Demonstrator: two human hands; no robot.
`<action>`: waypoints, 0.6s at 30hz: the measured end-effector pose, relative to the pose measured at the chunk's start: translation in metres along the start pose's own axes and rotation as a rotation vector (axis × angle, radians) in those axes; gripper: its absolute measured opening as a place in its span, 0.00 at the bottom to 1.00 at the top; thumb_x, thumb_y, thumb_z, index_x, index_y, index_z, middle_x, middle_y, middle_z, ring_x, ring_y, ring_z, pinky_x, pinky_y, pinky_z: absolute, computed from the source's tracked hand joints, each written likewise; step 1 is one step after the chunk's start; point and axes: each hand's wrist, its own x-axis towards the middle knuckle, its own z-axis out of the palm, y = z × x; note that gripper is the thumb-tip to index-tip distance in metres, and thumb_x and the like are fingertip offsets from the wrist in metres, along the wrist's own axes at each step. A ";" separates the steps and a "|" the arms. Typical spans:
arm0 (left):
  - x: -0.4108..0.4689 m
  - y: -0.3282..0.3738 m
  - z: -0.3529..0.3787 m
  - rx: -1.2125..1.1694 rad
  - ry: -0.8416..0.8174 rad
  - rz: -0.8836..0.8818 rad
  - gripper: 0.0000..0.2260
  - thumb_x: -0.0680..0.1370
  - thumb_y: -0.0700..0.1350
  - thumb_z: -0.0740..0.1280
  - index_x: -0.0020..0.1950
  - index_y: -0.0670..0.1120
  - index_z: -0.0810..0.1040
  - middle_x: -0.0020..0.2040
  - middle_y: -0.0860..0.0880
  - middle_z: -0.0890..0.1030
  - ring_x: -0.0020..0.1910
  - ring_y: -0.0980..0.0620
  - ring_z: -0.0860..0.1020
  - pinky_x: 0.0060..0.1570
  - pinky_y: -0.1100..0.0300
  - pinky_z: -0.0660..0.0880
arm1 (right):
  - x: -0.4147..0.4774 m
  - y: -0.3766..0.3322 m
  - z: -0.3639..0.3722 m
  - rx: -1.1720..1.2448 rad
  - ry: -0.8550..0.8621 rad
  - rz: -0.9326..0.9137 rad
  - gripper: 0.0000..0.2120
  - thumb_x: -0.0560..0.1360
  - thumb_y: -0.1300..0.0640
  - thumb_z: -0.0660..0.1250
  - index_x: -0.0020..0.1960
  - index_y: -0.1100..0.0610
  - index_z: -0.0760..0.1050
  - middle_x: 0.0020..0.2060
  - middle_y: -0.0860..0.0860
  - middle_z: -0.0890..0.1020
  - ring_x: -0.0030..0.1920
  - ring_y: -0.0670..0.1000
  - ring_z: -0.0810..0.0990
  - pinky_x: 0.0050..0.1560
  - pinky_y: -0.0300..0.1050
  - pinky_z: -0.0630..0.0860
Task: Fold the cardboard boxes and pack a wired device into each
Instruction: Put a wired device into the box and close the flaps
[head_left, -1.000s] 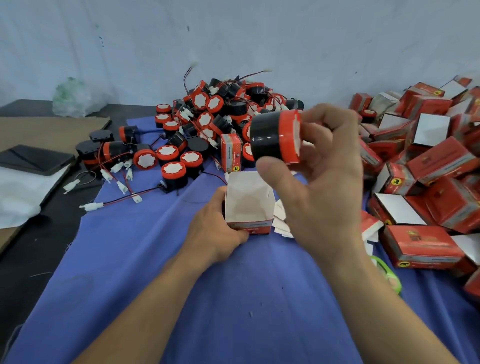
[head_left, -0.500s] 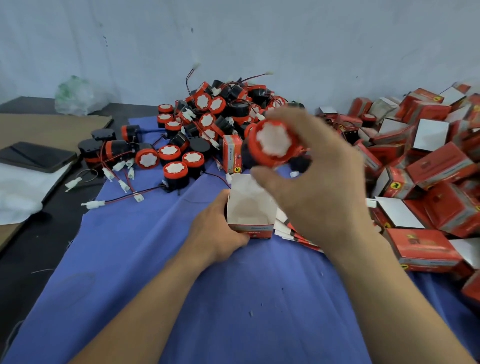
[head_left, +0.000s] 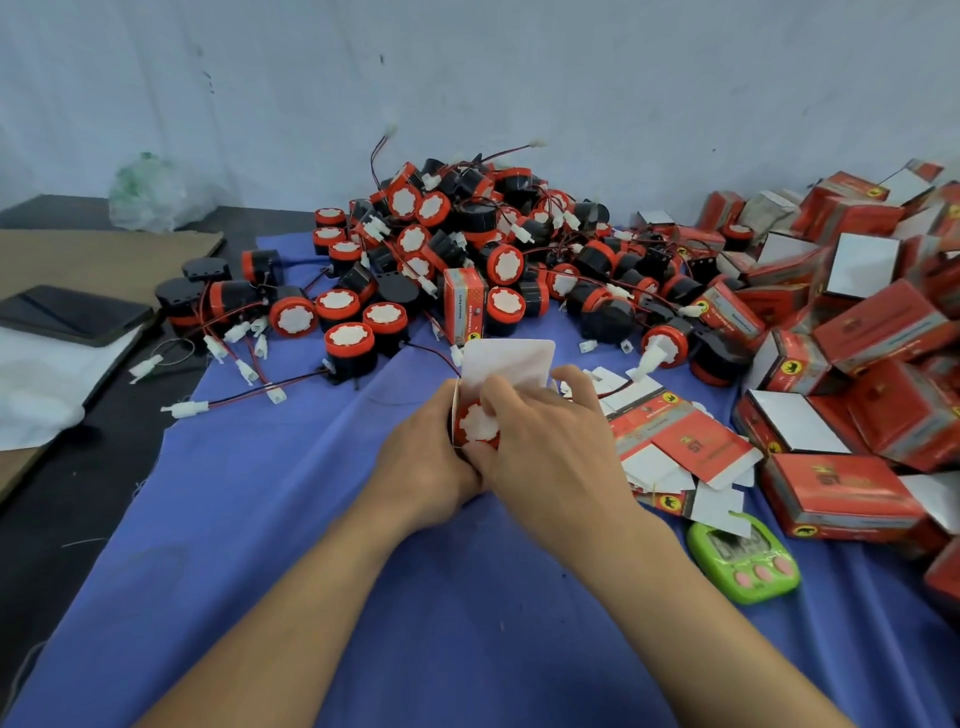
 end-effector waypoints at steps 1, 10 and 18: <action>-0.001 0.000 -0.001 -0.004 -0.003 -0.002 0.24 0.66 0.50 0.75 0.58 0.65 0.71 0.52 0.64 0.82 0.51 0.59 0.80 0.52 0.49 0.80 | -0.001 0.002 0.000 -0.002 0.000 -0.007 0.10 0.74 0.49 0.71 0.50 0.54 0.77 0.36 0.49 0.84 0.42 0.54 0.83 0.68 0.49 0.59; -0.004 0.007 -0.002 -0.095 -0.018 -0.027 0.29 0.64 0.53 0.76 0.64 0.64 0.73 0.55 0.61 0.84 0.54 0.54 0.81 0.54 0.45 0.80 | -0.005 0.011 -0.008 0.051 -0.021 -0.015 0.08 0.72 0.57 0.72 0.35 0.51 0.84 0.33 0.48 0.85 0.59 0.55 0.83 0.75 0.52 0.53; -0.008 0.013 -0.004 -0.231 -0.025 -0.029 0.26 0.65 0.59 0.70 0.63 0.63 0.75 0.55 0.64 0.84 0.54 0.60 0.82 0.57 0.47 0.80 | -0.011 0.024 0.001 0.128 -0.133 -0.154 0.21 0.69 0.63 0.60 0.54 0.47 0.84 0.50 0.42 0.87 0.59 0.46 0.81 0.78 0.50 0.49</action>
